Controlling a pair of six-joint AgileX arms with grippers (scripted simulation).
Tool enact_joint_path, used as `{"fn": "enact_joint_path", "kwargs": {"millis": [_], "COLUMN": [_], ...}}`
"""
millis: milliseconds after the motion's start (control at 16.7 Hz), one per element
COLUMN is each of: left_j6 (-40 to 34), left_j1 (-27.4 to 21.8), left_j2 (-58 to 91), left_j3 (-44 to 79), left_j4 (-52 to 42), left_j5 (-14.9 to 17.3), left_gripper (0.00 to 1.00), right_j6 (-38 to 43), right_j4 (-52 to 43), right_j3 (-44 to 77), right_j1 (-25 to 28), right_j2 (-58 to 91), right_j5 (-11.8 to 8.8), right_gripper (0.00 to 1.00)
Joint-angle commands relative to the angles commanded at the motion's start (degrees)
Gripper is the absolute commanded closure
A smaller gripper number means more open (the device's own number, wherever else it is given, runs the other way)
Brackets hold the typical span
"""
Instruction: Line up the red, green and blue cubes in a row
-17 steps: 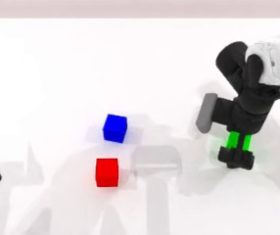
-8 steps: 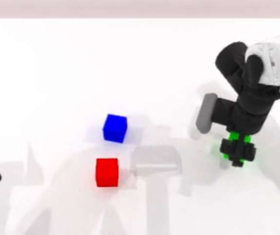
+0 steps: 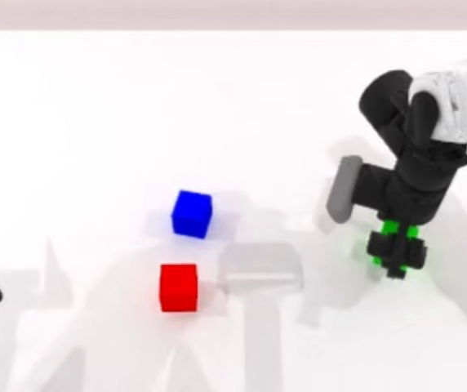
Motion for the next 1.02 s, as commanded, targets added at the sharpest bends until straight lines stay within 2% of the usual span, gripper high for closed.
{"fn": "enact_joint_path", "kwargs": {"millis": [180,480,840,1020], "left_j6": [0.00,0.00,0.00,0.00], "left_j1": [0.00,0.00,0.00,0.00], "left_j2": [0.00,0.00,0.00,0.00], "left_j3": [0.00,0.00,0.00,0.00], "left_j4": [0.00,0.00,0.00,0.00], "left_j5": [0.00,0.00,0.00,0.00], "left_gripper": [0.00,0.00,0.00,0.00], "right_j6": [-0.03,-0.22,-0.07,0.58], "right_j4": [-2.41,-13.27,-14.35,-15.84], "right_j3": [1.90,8.06,8.92,12.08], "right_j1": [0.04,0.47,0.40,4.07], "right_j2": [-0.86,-4.70,-5.20,-3.55], "right_j5": [-0.01,-0.04,-0.05,-0.04], "right_gripper": [1.00,1.00,1.00,1.00]}}
